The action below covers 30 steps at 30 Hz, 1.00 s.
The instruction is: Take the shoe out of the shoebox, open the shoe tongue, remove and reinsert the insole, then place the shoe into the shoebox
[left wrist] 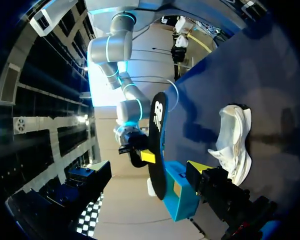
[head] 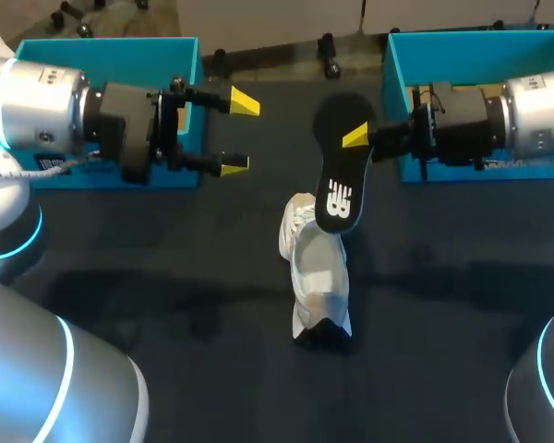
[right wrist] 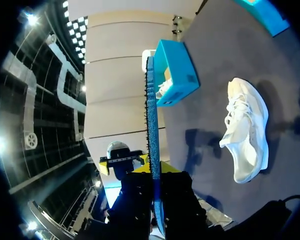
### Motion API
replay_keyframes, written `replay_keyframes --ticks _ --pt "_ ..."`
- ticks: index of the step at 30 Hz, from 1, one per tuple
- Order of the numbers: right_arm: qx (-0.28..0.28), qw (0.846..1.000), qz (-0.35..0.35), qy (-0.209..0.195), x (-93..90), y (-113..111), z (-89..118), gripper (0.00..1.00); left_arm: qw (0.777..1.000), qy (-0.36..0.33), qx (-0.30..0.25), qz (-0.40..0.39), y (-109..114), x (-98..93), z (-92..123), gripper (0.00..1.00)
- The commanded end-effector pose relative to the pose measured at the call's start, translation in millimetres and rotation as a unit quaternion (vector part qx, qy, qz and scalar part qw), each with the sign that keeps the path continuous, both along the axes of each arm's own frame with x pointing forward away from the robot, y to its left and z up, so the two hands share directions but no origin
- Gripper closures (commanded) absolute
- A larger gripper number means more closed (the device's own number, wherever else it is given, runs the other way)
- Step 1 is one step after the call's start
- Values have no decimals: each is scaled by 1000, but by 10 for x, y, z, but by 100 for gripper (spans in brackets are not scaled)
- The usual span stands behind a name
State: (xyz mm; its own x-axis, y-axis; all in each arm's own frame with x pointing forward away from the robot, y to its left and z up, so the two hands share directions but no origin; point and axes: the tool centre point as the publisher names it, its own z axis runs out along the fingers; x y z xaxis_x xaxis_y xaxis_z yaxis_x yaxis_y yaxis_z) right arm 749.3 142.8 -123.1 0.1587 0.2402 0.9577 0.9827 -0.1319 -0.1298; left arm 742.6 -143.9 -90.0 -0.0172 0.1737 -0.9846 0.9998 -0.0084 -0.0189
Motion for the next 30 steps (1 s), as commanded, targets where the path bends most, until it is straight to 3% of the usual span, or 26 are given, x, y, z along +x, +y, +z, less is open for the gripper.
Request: replay_keyframes --ticks 1,13,14,16,20,30 --pt "-3 1000 0 3 23 102 40 100 1000 -7 -30 7 -31 31 -66 0" --pt "16 1000 3 -8 5 305 130 100 998 -3 -55 8 -190 130 -142 0" --pt "16 1000 5 -10 2 322 133 100 998 5 -59 12 -212 144 -142 8" --pt "17 1000 6 -12 -10 355 135 100 998 2 -62 13 -249 175 -142 37" --pt "19 1000 6 -20 -45 397 147 100 998 5 -69 14 -317 207 -122 53" --pt "19 999 4 -29 -98 463 194 100 998 3 -66 17 -450 276 -195 51"
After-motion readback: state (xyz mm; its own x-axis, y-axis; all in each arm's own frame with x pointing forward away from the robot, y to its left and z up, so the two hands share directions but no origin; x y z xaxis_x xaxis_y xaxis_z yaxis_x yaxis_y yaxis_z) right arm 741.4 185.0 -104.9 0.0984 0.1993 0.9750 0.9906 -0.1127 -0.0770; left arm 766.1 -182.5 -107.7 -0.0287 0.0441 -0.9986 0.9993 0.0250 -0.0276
